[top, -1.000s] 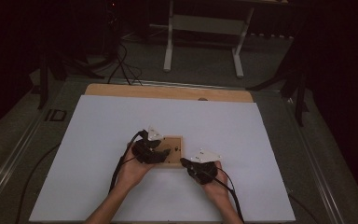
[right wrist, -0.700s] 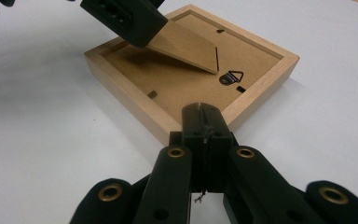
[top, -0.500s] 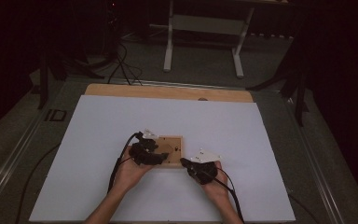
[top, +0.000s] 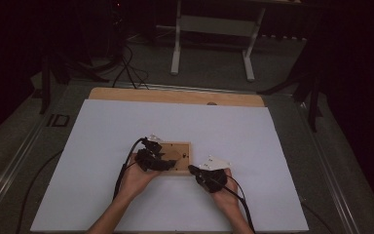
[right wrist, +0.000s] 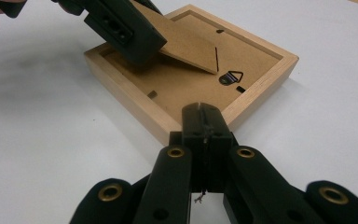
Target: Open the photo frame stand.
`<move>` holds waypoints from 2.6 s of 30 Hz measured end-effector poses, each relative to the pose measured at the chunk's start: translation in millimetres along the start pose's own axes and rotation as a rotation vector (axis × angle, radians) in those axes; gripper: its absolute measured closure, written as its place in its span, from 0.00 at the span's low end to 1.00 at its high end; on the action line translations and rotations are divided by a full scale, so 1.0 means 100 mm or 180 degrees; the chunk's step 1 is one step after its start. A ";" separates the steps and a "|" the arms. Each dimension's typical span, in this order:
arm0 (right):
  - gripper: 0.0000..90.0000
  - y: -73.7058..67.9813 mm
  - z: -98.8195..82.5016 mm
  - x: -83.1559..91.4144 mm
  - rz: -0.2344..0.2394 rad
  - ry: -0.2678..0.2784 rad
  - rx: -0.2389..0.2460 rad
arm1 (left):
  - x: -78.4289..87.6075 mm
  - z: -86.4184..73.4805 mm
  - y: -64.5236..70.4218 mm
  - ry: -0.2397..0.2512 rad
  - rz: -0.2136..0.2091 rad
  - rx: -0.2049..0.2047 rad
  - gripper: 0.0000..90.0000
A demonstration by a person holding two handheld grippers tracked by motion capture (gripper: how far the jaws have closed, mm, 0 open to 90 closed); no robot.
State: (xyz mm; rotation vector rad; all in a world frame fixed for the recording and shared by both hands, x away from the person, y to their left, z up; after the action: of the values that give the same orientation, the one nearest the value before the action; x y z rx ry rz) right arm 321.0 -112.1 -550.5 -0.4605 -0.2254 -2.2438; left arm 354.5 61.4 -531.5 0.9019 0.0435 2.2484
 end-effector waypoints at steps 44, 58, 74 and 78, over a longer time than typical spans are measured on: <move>0.69 0.07 0.06 0.05 -0.0091 0.0006 -0.0075 | 0.05 0.05 0.03 0.0028 0.0010 -0.0109 0.59; 0.62 0.13 0.14 0.12 -0.0101 0.0104 -0.0133 | 0.10 0.00 0.09 0.0221 0.0071 -0.0358 0.59; 0.62 0.30 0.38 0.24 -0.0193 0.0304 -0.0182 | 0.10 0.04 0.02 0.0338 0.0160 -0.0442 0.59; 0.62 0.35 0.48 0.20 -0.0202 0.0314 -0.0177 | 0.11 0.06 0.00 0.0353 0.0204 -0.0500 0.59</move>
State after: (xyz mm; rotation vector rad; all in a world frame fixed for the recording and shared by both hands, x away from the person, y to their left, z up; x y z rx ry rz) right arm 347.6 -133.6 -498.4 -0.3753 -0.1283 -2.3330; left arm 352.5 67.0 -520.6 0.7040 -0.1117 2.3227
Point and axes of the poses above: each handheld gripper's, and its own axes: x roughly backward along the jaws, z roughly out of its top, y roughly to its right, the point moved 5 cm from there along -x, roughly forward along the jaws, and after that the axes turned 11 degrees about y, right-handed, at the moved point
